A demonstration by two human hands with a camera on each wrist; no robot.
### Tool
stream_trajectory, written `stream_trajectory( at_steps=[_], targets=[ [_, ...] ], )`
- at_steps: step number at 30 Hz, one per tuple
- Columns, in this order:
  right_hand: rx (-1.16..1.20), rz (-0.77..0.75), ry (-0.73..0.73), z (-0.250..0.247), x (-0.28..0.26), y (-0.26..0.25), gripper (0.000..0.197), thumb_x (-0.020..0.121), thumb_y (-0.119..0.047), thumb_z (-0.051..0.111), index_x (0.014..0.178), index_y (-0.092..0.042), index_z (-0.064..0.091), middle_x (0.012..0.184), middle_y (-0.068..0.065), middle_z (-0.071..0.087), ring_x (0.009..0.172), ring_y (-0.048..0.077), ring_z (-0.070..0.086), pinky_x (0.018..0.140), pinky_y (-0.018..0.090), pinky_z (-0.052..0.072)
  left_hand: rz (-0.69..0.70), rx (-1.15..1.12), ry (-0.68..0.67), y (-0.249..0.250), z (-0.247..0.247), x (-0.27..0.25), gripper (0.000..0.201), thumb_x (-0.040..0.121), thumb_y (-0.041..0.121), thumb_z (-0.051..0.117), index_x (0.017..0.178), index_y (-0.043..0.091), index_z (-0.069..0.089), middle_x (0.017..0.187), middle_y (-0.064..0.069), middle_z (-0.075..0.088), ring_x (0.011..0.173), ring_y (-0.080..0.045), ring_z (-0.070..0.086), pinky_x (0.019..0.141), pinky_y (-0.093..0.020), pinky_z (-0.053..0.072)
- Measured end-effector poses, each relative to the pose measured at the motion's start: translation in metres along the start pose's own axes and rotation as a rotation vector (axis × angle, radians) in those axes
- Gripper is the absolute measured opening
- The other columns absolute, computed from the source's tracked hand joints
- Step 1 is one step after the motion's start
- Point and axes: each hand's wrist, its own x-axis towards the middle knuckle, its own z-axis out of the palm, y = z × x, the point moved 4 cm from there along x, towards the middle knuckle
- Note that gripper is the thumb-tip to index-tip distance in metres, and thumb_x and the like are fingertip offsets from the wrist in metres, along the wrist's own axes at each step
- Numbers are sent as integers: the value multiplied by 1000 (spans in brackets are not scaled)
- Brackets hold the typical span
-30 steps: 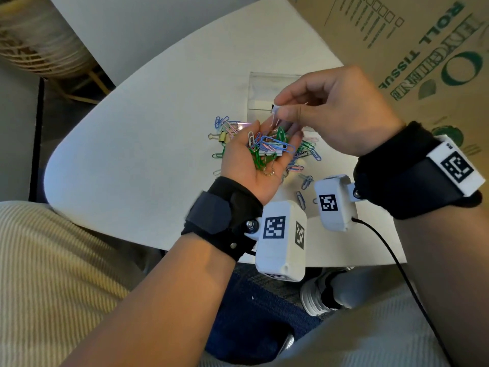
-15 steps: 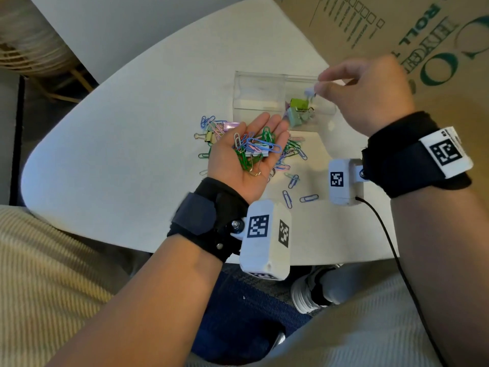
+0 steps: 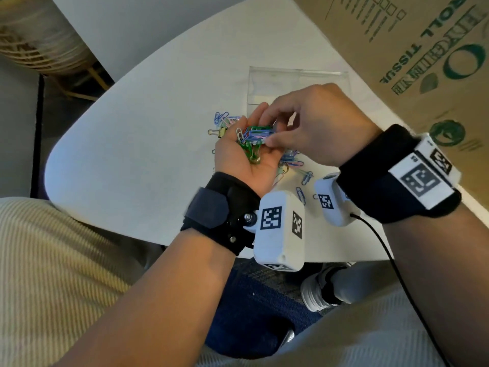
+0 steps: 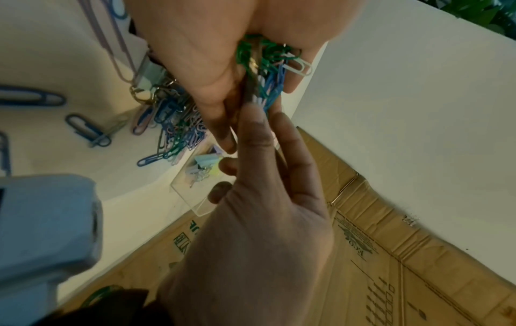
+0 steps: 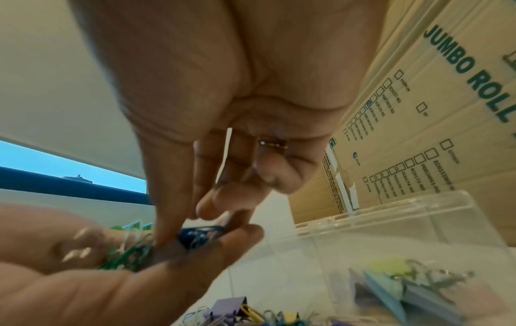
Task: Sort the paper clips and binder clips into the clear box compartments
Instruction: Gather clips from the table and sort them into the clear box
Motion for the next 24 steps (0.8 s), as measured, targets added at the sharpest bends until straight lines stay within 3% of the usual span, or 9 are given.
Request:
stream_trajectory(
  at_steps=[2,5,8,13,16,18,20,24],
  targets=[
    [27,-18,55,0,0,-1,13,77,-28,74,83,-36,67,75,-10,66,61,-3,53,67,23,48,-3,0,14,0,-1,-1,28,96,21,41,97,1,60,88,-18,66,80,-28,65,74,-38,57],
    [7,-68,98,1,1,-2,12,80,-31,69,91,-29,73,86,-5,69,76,12,60,77,36,50,7,13,20,-2,1,-1,23,95,19,43,97,1,58,91,-18,63,85,-28,63,87,-41,51],
    [-9,-82,51,3,3,0,21,78,-38,65,96,-31,74,91,-5,68,87,18,62,81,39,50,3,17,2,-3,1,-1,24,96,18,40,93,2,56,86,-14,61,81,-25,61,79,-37,53],
    [-14,-92,-6,4,3,3,18,74,-32,77,91,-29,72,88,-4,63,76,14,56,76,41,51,-18,25,-3,-5,0,0,30,98,21,36,93,0,57,88,-15,60,81,-25,60,72,-32,53],
    [53,-74,4,-2,1,4,13,75,-29,78,85,-26,70,92,-1,67,69,4,52,74,32,49,-25,3,-33,-4,2,0,34,98,22,35,101,-3,58,97,-20,62,87,-29,60,88,-38,48],
    [162,-30,12,-9,-1,6,11,76,-25,78,83,-26,69,89,-5,71,63,-1,53,65,16,45,-29,7,-43,-2,3,0,36,98,22,35,107,-4,58,102,-23,63,90,-33,62,89,-43,50],
    [321,0,26,-16,-4,6,11,78,-18,78,85,-20,70,79,-9,71,59,-5,56,59,7,41,-17,-3,-31,1,5,1,34,98,19,36,101,-5,60,91,-22,66,81,-32,65,84,-45,53],
    [540,56,174,-33,-6,17,13,82,-11,74,94,-12,71,70,-13,70,56,-1,57,57,11,45,-14,8,-9,4,3,2,35,98,20,37,100,-7,61,94,-22,65,88,-34,62,85,-44,51]
  ],
)
